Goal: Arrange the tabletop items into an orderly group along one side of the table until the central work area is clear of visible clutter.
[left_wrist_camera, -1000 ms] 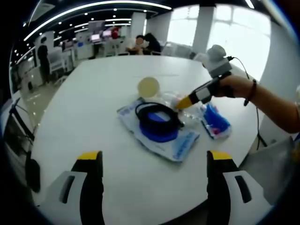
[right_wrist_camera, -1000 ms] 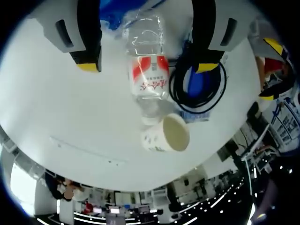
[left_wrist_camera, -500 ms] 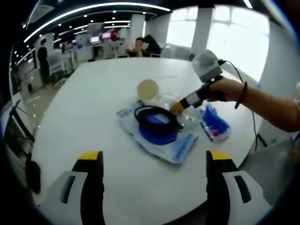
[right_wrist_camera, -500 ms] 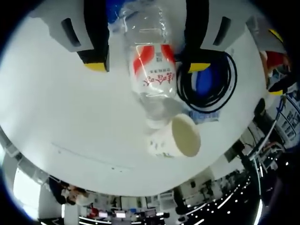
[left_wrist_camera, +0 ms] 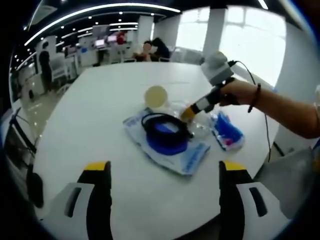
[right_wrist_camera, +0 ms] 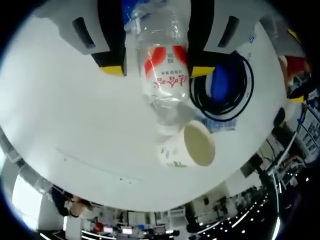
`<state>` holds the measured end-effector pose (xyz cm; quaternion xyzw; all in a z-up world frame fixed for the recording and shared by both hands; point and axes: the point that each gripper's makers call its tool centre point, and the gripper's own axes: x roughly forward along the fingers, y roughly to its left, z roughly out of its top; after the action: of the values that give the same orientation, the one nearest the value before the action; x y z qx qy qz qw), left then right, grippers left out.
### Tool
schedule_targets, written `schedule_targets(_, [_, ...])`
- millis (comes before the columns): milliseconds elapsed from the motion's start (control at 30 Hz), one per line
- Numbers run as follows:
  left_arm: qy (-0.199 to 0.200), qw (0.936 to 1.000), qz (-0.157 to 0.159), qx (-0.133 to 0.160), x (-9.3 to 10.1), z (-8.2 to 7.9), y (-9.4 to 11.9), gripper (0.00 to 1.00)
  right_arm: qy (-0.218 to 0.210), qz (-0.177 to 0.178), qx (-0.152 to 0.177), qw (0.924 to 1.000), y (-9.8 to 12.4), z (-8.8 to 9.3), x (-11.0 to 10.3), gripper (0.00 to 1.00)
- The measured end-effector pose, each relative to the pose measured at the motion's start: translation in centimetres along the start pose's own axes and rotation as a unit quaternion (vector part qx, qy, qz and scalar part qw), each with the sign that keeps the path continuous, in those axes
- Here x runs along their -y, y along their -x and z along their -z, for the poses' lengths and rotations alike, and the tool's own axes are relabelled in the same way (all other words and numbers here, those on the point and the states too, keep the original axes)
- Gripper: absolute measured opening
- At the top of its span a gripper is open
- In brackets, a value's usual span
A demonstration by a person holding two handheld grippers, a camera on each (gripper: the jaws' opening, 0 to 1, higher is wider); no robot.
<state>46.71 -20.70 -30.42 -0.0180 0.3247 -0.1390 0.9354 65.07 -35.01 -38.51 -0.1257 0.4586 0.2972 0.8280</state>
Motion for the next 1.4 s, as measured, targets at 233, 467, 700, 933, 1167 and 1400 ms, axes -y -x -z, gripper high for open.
schedule_targets(233, [-0.003,1.0,0.003,-0.004,0.1,0.1,0.0,0.84,0.018,-0.003,-0.017,0.9997,-0.7,0.4,-0.7,0.43])
schedule_targets(467, [-0.005,1.0,0.004,-0.007,0.2,0.2,0.0,0.83,0.038,0.002,-0.002,0.9993,-0.4,0.1,-0.7,0.39])
schedule_targets(700, [-0.007,1.0,0.002,-0.003,0.1,0.1,0.1,0.82,0.03,0.003,0.022,0.9993,0.4,0.5,-0.5,0.37])
schedule_targets(933, [-0.011,0.9999,0.005,-0.003,0.3,0.0,0.0,0.81,0.013,-0.003,0.035,0.9993,2.4,0.9,-0.4,0.36])
schedule_targets(1167, [-0.017,0.9997,0.017,0.0,1.0,-0.2,0.0,0.79,0.008,-0.014,0.04,0.9991,4.0,1.5,-0.5,0.35])
schedule_targets(1400, [-0.02,0.9993,0.031,0.002,1.6,-0.2,-0.1,0.78,-0.03,-0.031,0.051,0.9978,5.1,2.2,-0.8,0.35])
